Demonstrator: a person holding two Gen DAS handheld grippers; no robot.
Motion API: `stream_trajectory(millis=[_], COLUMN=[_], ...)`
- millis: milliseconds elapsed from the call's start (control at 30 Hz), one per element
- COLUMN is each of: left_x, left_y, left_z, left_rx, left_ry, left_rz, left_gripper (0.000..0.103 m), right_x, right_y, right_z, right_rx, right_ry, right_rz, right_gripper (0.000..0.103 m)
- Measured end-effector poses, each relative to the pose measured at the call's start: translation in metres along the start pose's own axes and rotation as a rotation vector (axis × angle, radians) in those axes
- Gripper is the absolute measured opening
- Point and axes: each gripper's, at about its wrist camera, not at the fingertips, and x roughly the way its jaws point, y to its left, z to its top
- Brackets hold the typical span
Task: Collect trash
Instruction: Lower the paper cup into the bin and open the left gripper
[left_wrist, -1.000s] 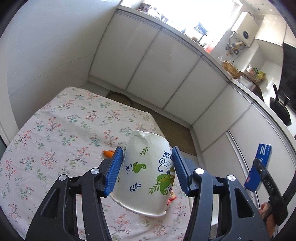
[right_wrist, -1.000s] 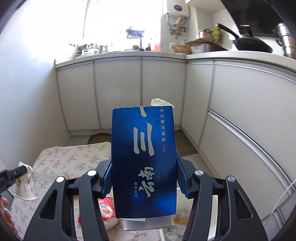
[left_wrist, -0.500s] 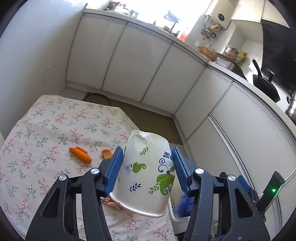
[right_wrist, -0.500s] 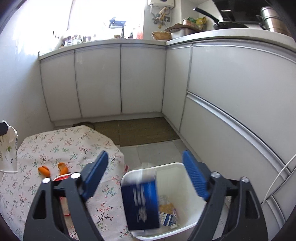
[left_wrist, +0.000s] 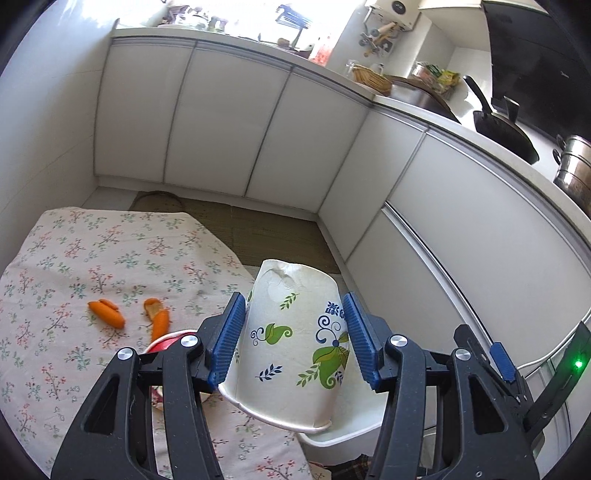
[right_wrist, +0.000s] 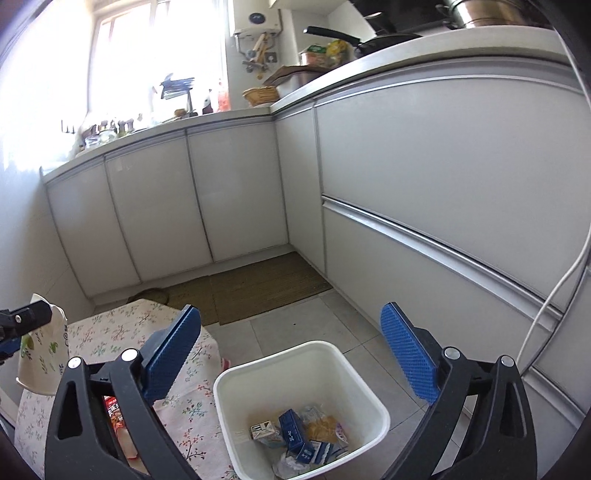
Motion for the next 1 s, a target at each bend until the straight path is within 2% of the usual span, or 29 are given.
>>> stream_trajectory(millis=[433, 667, 700, 767, 800, 833, 1000], left_x=[0.062, 0.104, 0.110, 0.118, 0.120, 0.122, 0.124], left_y=[-0.044, -0.047, -0.044, -0.042, -0.041, -0.039, -0.026], left_z=[-0.021, -0.037, -0.040, -0.043, -0.045, -0.046, -0.044], left_rx=[0.076, 0.079, 0.073, 0.070, 0.070, 0.070, 0.049], left_ry=[0.099, 0.180, 0.195, 0.219, 0.226, 0.231, 0.230], left_rz=[-0.046, -0.048, -0.046, -0.038, -0.031, -0.019, 0.027], left_gripper=[0.053, 0.053, 0.055, 0.065, 0.075, 0.080, 0.089], right_x=[-0.004, 0.004, 0.007, 0.014, 0.016, 0.018, 0.024], right_y=[-0.033, -0.029, -0.029, -0.029, -0.028, -0.028, -0.021], right_z=[0.012, 0.014, 0.014, 0.013, 0.014, 0.014, 0.010], right_rx=[0.079, 0.041, 0.041, 0.045, 0.046, 0.045, 0.035], right_ry=[-0.002, 0.003, 0.011, 0.031, 0.037, 0.040, 0.056], right_rz=[-0.056, -0.078, -0.080, -0.083, -0.086, -0.089, -0.101], right_gripper=[0.096, 0.096, 0.096, 0.096, 0.096, 0.096, 0.096])
